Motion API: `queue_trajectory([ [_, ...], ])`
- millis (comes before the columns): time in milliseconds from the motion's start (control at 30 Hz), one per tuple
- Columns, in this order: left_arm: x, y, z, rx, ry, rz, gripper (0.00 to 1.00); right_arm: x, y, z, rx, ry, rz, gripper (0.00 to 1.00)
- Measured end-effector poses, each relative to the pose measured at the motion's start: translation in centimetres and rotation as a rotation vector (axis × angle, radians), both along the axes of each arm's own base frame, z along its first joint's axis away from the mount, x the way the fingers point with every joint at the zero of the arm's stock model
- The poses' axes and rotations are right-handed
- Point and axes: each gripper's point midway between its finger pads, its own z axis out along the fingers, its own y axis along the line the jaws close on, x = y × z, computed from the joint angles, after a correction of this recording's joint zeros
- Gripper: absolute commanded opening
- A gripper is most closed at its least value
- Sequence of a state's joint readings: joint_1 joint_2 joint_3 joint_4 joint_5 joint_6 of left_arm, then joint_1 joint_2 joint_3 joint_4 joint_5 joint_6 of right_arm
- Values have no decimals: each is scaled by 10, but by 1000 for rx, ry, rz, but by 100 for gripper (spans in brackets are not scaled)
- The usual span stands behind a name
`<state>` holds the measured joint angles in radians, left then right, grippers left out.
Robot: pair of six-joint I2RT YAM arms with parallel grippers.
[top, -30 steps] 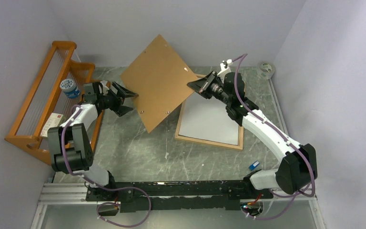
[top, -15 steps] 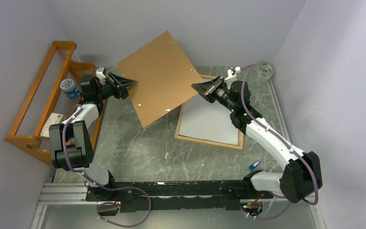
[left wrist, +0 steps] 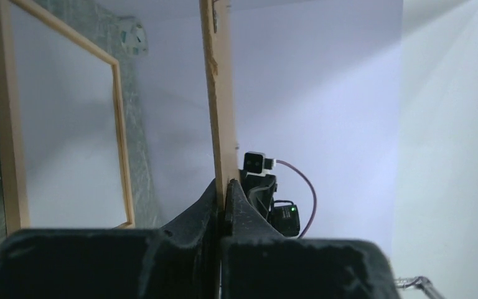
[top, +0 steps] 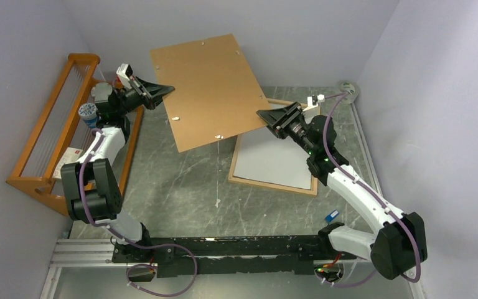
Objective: Put the photo into the frame
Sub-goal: Turn over the photo frame item at the center of the board.
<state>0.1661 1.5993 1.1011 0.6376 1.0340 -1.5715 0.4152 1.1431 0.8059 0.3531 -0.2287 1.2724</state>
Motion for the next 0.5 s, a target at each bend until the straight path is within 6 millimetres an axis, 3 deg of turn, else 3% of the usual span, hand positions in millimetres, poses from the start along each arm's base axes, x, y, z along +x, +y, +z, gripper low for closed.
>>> queue_trajectory([
  [67, -1, -2, 14, -7, -22, -18, 2, -3, -4, 1, -41, -34, 4, 88],
  [133, -4, -3, 28, 0, -59, -36, 3, -2, -11, 1, -89, -68, -9, 98],
  [367, -9, -5, 67, 24, -163, -74, 3, 13, -42, -12, -217, -93, -43, 99],
  [500, -12, -6, 77, 34, -167, -92, 3, 29, -54, -4, -255, -114, -46, 99],
])
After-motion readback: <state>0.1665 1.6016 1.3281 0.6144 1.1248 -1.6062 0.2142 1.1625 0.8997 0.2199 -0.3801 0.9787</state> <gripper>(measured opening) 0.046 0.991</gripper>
